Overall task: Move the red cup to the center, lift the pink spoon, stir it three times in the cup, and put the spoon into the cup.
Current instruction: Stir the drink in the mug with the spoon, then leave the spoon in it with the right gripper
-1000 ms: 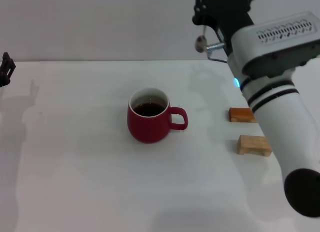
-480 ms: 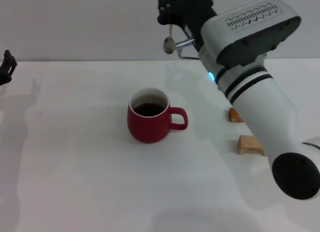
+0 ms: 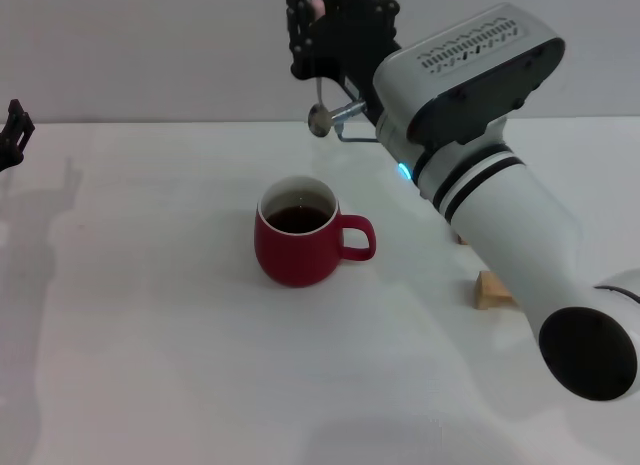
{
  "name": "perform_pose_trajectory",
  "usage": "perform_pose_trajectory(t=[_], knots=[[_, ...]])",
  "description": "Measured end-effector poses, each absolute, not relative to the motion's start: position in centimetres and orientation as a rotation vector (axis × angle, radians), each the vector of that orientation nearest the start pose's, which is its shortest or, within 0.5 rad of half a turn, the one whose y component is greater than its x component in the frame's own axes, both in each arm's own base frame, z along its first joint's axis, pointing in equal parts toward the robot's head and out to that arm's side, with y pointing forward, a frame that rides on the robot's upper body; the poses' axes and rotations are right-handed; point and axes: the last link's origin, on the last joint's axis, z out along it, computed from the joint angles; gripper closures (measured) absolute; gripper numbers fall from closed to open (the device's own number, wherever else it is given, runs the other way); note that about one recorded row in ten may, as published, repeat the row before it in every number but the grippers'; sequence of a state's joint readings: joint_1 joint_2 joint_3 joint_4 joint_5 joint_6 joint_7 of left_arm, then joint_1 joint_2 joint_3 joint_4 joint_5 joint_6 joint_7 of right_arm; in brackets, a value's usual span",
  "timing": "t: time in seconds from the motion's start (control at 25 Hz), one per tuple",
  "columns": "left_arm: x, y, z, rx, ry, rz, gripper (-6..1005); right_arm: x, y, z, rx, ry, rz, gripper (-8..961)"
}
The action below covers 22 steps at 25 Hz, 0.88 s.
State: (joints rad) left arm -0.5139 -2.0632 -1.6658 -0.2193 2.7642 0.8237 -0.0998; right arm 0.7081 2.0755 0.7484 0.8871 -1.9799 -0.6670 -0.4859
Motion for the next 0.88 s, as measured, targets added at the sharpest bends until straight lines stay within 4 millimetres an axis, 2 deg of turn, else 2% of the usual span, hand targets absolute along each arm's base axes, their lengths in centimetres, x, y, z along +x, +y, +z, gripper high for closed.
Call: perform_pose_trajectory(t=[0.88], knots=[[-35.2, 38.5, 3.5, -1.357, -0.714, -0.543, 170, 6.5, 37.1, -11.7, -2.077, 0.268, 0.881, 820]])
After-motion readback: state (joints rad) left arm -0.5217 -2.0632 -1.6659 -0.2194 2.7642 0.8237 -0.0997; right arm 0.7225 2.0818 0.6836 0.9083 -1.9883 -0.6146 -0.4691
